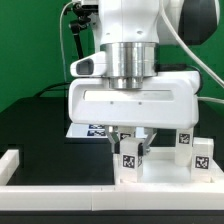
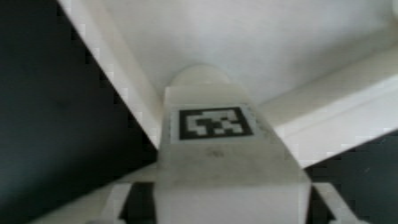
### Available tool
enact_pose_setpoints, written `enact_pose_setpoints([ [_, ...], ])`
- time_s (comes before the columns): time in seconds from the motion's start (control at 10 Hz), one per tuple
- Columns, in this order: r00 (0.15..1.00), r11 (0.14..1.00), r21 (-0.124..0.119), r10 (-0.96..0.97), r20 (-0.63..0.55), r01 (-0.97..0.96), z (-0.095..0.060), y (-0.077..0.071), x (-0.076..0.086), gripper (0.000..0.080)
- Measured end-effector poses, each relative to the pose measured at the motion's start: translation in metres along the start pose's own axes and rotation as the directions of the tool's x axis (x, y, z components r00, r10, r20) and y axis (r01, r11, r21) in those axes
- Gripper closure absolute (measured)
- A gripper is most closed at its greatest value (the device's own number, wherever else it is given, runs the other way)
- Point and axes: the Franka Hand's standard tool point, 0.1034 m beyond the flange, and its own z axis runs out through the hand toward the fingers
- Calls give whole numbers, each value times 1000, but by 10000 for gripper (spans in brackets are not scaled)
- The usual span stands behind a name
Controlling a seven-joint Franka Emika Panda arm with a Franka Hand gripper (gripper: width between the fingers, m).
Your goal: Assemble square table
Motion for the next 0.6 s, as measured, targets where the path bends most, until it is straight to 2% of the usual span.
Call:
enact_pose_setpoints([
  [0.3, 977, 977, -2, 215, 1, -215, 0, 3, 1, 508],
  [0.5, 831, 831, -22, 556, 16, -555, -1, 5, -1, 508],
  [0.6, 704, 706, -36, 708, 54, -707, -1, 4, -3, 508],
])
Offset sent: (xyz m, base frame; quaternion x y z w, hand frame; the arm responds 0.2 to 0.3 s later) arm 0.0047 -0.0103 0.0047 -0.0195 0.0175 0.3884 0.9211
